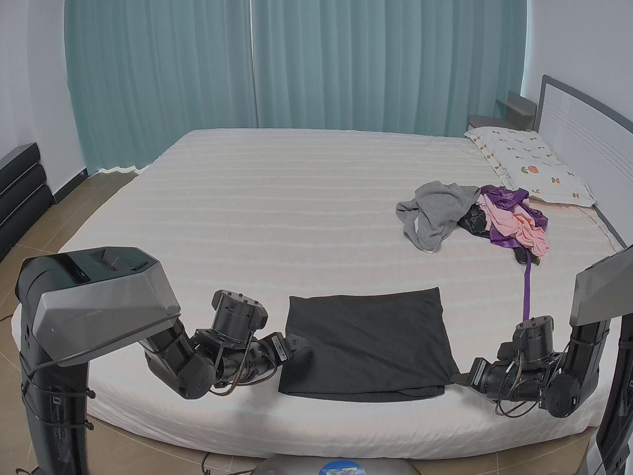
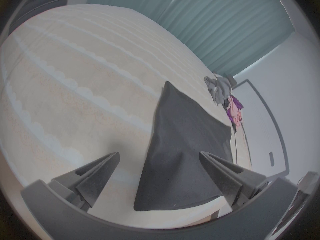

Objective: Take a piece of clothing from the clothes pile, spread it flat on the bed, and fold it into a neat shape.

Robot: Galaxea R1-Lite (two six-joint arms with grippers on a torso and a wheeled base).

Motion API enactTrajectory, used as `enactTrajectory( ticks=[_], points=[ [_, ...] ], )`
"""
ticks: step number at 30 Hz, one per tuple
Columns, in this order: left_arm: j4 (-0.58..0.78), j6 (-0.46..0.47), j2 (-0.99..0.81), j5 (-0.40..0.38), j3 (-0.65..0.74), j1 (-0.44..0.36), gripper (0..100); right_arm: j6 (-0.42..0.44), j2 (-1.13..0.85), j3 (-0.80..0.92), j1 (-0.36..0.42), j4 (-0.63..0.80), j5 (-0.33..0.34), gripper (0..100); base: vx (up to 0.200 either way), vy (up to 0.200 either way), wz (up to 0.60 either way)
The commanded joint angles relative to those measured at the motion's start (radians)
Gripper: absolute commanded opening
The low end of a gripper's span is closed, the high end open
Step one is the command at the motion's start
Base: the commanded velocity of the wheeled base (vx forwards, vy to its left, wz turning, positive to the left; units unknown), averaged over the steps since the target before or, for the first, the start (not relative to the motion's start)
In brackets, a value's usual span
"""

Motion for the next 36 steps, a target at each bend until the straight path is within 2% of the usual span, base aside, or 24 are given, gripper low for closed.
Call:
enactTrajectory(
  ticks=[1, 4, 7, 9, 10, 14, 15, 21, 24, 36],
  points=[
    [0.001, 0.024, 0.003, 0.001, 0.023, -0.022, 100, 0.000, 0.008, 0.004, 0.003, -0.006, 0.001, 0, 0.000, 0.000, 0.00],
    [0.001, 0.024, 0.003, 0.002, 0.028, -0.044, 100, 0.000, 0.008, 0.002, 0.003, -0.006, 0.001, 0, 0.000, 0.000, 0.00],
    [0.005, 0.026, 0.003, 0.036, 0.045, -0.087, 100, 0.000, 0.009, 0.002, 0.003, -0.006, 0.001, 0, 0.000, 0.000, 0.00],
    [0.006, 0.027, 0.003, 0.041, 0.045, -0.088, 100, 0.000, 0.009, 0.002, 0.003, -0.006, 0.001, 0, 0.000, 0.000, 0.00],
    [0.024, 0.027, 0.009, 0.071, 0.030, -0.097, 100, 0.000, 0.009, 0.002, 0.003, -0.006, 0.001, 0, 0.000, 0.000, 0.00],
    [0.034, 0.027, 0.017, 0.078, 0.014, -0.097, 100, 0.001, 0.009, 0.002, 0.009, -0.006, 0.001, 0, 0.000, 0.000, 0.00],
    [0.034, 0.027, 0.017, 0.078, 0.014, -0.097, 0, 0.001, 0.009, 0.002, 0.009, -0.006, 0.001, 0, 0.000, 0.000, 0.00],
    [0.034, 0.027, 0.017, 0.085, 0.022, -0.100, 0, 0.001, 0.009, 0.002, 0.014, -0.006, 0.001, 0, 0.000, 0.000, 0.00],
    [0.034, 0.026, 0.011, 0.114, 0.043, -0.091, 0, 0.001, 0.009, 0.004, 0.014, -0.007, 0.001, 0, 0.000, 0.000, 0.00],
    [0.037, 0.026, -0.026, 0.116, 0.089, -0.073, 0, -0.007, 0.008, 0.021, 0.015, -0.021, -0.001, 0, 0.000, 0.000, 0.00]
  ],
)
